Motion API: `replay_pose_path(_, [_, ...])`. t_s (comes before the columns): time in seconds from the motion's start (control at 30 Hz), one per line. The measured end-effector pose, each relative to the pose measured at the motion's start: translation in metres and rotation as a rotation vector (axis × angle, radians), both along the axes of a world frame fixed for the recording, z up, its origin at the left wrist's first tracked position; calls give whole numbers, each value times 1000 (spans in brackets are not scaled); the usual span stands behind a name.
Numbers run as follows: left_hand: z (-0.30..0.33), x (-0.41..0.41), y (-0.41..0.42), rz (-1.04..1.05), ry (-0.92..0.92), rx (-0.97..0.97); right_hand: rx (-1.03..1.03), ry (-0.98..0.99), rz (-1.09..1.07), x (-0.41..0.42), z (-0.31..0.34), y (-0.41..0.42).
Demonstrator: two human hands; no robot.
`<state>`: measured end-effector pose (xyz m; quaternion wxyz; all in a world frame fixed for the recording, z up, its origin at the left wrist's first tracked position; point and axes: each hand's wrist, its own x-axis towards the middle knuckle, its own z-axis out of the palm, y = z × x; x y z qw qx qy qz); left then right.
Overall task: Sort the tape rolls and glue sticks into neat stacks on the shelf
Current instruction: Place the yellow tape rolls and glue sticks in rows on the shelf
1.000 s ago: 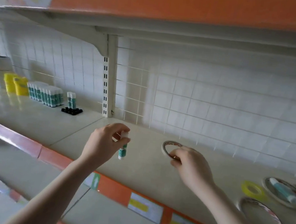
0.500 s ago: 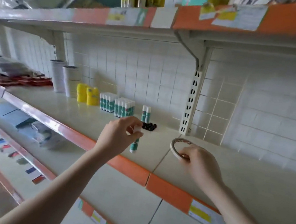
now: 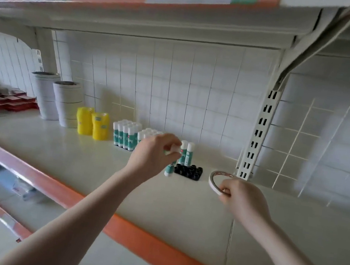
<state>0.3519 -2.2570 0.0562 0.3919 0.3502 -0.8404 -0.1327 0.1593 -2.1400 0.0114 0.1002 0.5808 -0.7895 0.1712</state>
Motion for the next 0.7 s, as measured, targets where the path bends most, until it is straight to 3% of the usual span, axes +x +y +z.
replay_pose_path(0.2, [13,-36,-38,-89,-70,-69,85,-30,-103,6,-11,-24])
replay_pose_path(0.4, [19,-67,-71,-225,-130,-90,35,-86,-199,14,-27,-37])
replay_pose_path(0.7, [0,-97,-102,-266,-255,-74,-60,-104,-234,7,-41,-35])
